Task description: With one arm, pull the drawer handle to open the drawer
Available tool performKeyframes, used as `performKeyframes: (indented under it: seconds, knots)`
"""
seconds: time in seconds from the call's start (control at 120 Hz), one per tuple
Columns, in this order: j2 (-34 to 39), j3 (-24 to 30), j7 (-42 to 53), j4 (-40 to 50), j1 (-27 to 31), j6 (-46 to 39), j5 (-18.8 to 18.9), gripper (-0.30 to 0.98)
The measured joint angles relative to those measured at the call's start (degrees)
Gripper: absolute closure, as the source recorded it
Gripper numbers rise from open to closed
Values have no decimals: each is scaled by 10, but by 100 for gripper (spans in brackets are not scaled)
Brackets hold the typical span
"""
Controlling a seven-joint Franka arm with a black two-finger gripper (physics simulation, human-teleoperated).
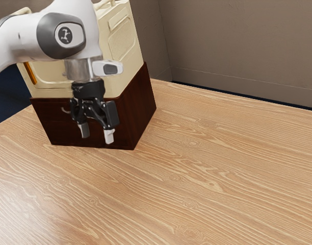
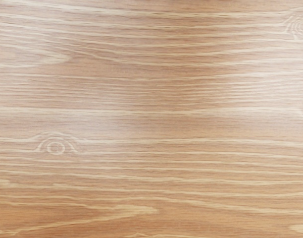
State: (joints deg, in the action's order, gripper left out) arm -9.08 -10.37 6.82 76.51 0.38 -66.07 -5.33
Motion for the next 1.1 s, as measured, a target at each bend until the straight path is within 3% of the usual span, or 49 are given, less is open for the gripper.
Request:
performKeyframes:
  seconds: [0.2, 0.342, 0.642, 0.7, 0.75, 0.825, 0.892, 0.958, 1.008, 1.1]
  knots:
    - [1, 1, 17, 0, -3, -97, -2, 0]
    - [49, 4, 11, -81, -6, -101, -1, 0]
    - [60, 2, 5, -64, -8, -83, -35, 0]
    - [105, 4, 14, 0, -13, -79, -21, 0]
    - [172, 16, 30, 116, -7, -100, -6, 0]
    - [263, 70, 66, 262, 68, -149, 19, 0]
    - [301, 135, 108, 318, 143, -184, 37, 0]
    - [325, 162, 145, 356, 176, -212, 66, 0]
    - [337, 164, 169, 376, 187, -228, 85, 0]
    - [331, 96, 219, 385, 166, -250, 102, 0]
